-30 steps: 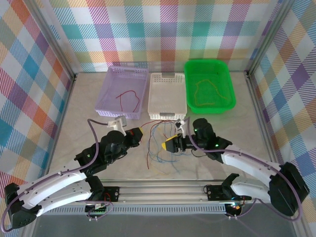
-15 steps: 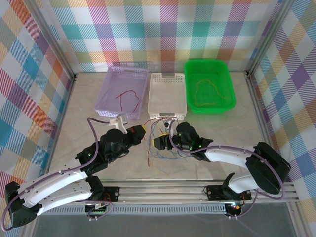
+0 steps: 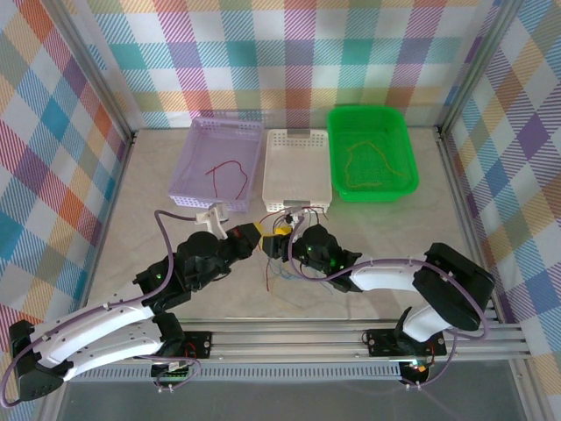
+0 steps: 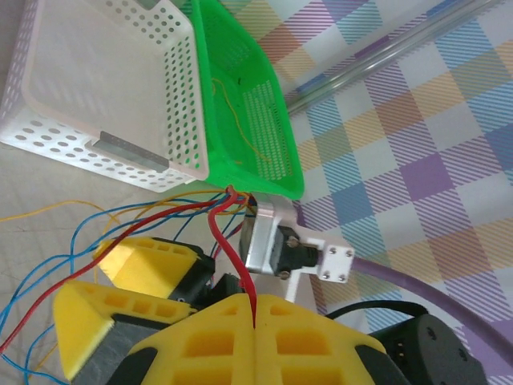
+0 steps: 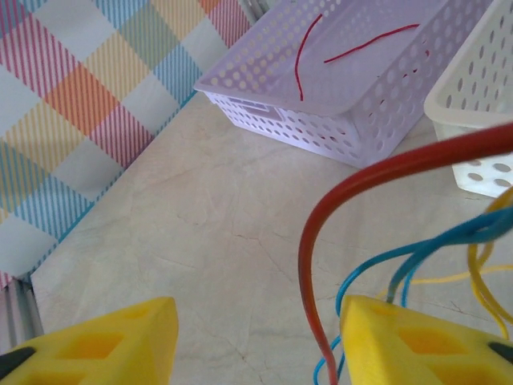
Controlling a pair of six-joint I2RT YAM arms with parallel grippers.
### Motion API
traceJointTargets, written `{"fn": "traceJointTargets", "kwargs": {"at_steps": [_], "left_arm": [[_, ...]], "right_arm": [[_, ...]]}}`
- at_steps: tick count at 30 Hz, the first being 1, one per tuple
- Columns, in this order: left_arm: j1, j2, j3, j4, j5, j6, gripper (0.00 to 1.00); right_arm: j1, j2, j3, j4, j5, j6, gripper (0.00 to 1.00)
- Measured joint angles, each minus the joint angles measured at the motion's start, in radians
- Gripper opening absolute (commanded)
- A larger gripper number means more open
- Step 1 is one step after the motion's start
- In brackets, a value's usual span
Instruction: Untangle the cables
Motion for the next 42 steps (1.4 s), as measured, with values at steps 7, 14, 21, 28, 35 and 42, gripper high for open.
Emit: {"fn": "traceJointTargets", "kwargs": {"at_steps": [7,14,21,28,35,42], "left_arm": [[-0.01,-0.043,0.0,-0.004,-0.008,-0.003,0.0],[-0.013,-0.161,0.014,-0.092,-0.076,0.005,0.0],[-0.013,-0.257,0.118,-0.265,-0.172,0.053,0.0],[-0.013,-0.273,0.235,-0.396,-0.237,0.107,0.0],[-0.013,-0.253,0.345,-0.531,-0.269,0.141,0.0],[-0.013,-0.208,0.397,-0.654,-0.289,0.152,0.0]], "right_arm": [[0.008,0.02,0.007,-0.016,0.074,0.015,0.03],[0.009,-0.017,-0.013,-0.065,0.121,0.019,0.0],[0.007,-0.069,-0.112,-0.099,0.152,0.021,0.0],[-0.03,-0.114,-0.195,-0.127,0.151,0.043,0.0],[-0.126,-0.228,-0.266,-0.16,0.136,0.073,0.0],[-0.249,-0.419,-0.298,-0.264,0.084,0.085,0.0]]}}
